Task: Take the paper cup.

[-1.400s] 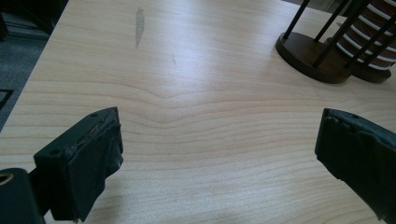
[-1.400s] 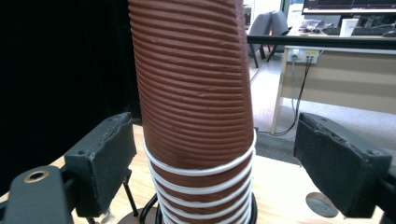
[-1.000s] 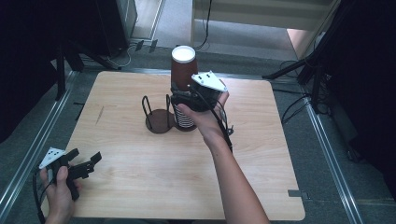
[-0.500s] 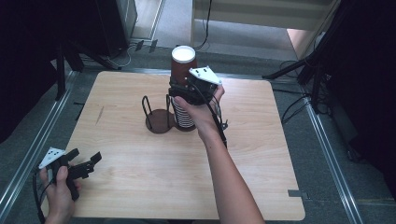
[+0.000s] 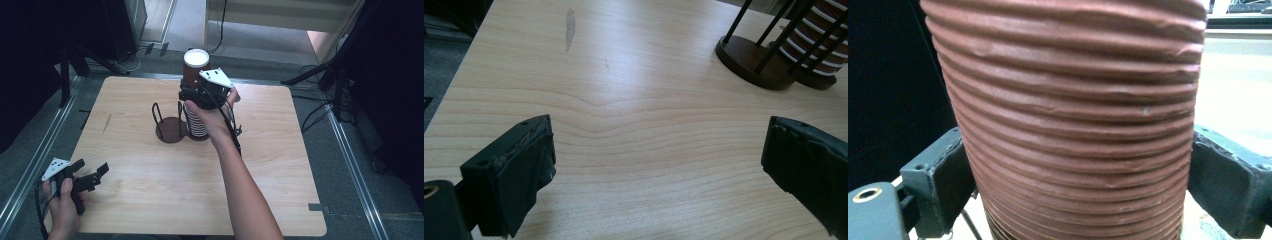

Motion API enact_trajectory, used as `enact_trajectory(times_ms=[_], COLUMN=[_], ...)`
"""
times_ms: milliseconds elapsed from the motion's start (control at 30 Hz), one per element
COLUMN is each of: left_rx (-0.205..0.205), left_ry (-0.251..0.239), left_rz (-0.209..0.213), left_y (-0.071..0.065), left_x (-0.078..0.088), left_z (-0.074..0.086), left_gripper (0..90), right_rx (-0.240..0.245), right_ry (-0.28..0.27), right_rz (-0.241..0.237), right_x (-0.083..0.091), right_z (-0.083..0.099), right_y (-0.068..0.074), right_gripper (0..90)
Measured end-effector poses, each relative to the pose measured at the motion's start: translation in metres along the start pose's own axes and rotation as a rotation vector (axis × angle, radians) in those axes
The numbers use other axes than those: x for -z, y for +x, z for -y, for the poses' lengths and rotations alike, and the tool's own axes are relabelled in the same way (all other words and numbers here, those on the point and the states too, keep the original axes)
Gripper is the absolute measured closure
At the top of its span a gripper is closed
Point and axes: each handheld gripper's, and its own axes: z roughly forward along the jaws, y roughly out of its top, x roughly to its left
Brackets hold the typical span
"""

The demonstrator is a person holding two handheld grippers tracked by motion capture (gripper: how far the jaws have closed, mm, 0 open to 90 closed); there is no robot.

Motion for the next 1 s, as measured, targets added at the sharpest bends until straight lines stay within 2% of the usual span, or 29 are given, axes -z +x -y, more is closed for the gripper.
enact_trajectory(times_ms=[167, 267, 667, 867, 1000], left_rx=[-0.001, 0.000, 0.001, 0.002, 0.000], left_ry=[0.001, 0.001, 0.002, 0.001, 0.001], left_rz=[-0.002, -0.002, -0.002, -0.002, 0.000], left_y=[0.000, 0.000, 0.000, 0.000, 0.000], left_x=[0.000, 0.000, 0.000, 0.000, 0.000], left_z=[0.000, 0.000, 0.000, 0.000, 0.000], left_gripper=[1.6, 1.6, 1.6, 1.6, 1.6], right_rx=[0.032, 0.038, 0.020, -0.009, -0.001], right_ry=[-0.021, -0.012, -0.015, -0.056, -0.072], right_rz=[0.016, 0.015, 0.009, -0.015, -0.010], right_x=[0.000, 0.000, 0.002, 0.007, 0.010], right_z=[-0.001, -0.002, -0.005, -0.019, -0.028], right_y=[0.003, 0.004, 0.002, 0.001, 0.001], right_gripper=[9.9, 10.0, 10.8, 11.5, 12.0])
